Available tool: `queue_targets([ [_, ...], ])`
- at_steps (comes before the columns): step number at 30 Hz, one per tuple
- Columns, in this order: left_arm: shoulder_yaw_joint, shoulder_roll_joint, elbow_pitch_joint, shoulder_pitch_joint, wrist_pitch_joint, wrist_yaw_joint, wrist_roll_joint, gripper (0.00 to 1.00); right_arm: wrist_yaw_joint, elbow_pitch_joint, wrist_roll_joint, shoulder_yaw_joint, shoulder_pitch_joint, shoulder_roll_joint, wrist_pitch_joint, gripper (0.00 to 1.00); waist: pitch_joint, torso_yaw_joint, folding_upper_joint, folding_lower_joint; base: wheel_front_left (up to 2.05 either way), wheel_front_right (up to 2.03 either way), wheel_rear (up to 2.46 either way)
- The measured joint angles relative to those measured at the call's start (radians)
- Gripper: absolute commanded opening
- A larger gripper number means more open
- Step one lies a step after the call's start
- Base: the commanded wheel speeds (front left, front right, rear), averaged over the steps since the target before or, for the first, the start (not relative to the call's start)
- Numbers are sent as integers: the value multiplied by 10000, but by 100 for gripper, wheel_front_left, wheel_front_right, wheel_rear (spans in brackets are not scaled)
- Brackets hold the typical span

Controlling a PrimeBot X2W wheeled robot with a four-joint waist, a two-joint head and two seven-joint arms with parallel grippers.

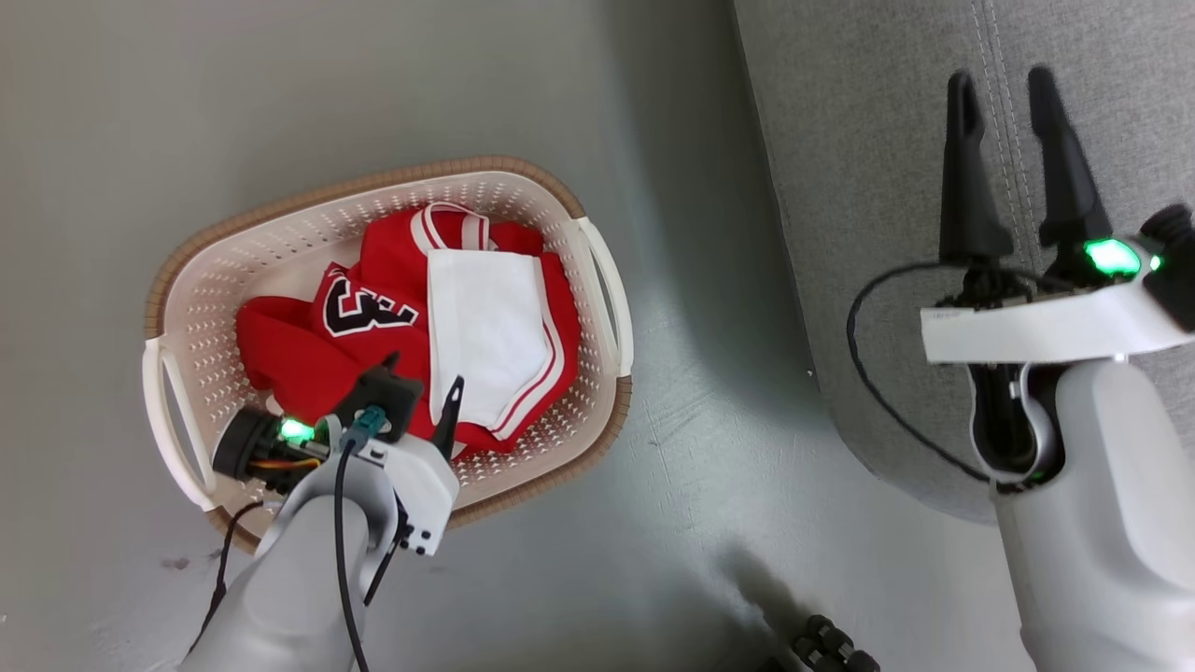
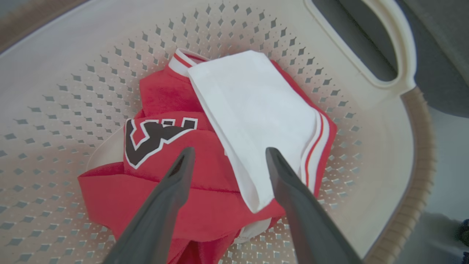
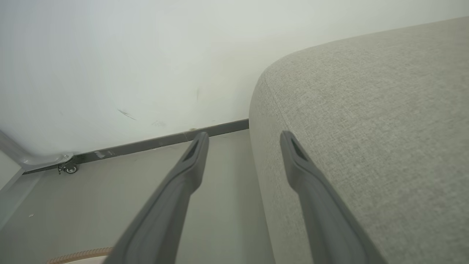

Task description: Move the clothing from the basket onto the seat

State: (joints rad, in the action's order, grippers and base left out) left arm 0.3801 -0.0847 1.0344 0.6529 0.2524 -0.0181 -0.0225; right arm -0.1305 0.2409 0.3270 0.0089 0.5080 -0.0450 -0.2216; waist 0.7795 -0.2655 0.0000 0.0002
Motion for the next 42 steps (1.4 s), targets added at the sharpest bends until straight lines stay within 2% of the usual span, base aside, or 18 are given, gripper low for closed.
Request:
queue_targets([
  [13, -58, 2, 364, 531, 0, -96, -86, 100, 0, -111, -4, 426, 1141, -19, -88, 100, 430, -258, 0, -1, 0, 0, 0],
  [22, -94, 15, 861, 701, -132, -81, -105, 100, 0, -17, -6, 556, 1150, -21, -146, 100, 536, -317, 0, -1, 0, 0, 0],
  [29, -194, -38, 1244, 772, -324, 278, -104, 100, 0, 92, -8, 594, 1337, -21, -176, 100, 614, -375, 0, -1, 0, 0, 0],
  [42, -2, 54, 1563, 1094, -412, 188, -88, 100, 0, 182, -6, 677, 1357, -21, -205, 100, 712, -492, 0, -1, 0, 0, 0],
])
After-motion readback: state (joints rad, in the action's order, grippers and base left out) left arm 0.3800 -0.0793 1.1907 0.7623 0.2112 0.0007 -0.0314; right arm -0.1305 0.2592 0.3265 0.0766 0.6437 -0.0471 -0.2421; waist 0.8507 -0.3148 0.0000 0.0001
